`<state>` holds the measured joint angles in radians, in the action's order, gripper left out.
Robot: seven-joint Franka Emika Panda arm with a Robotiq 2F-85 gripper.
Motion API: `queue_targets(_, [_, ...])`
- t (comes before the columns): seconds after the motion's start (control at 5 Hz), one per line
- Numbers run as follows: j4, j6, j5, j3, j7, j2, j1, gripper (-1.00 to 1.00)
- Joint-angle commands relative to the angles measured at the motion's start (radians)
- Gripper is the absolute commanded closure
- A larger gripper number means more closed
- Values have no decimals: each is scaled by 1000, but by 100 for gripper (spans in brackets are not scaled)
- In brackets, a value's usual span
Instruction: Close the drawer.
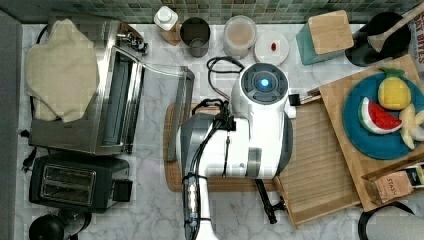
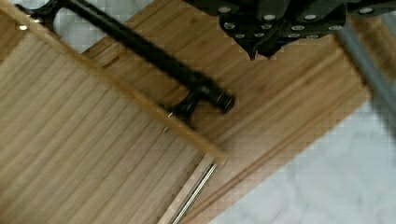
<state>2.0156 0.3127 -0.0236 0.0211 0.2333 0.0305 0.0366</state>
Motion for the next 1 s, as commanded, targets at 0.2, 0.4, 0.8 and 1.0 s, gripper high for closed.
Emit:
queue_targets(0.2, [306,179,-82,-25,576,-197,-45,100])
queue_targets(0.4, [417,277,-36,-40,668,-226,-49,100])
queue_targets(0.8, [509,393,81,-12,843,-188,-42,100])
queue_targets(1.0, [523,402,134,-1,859,-158,-38,100])
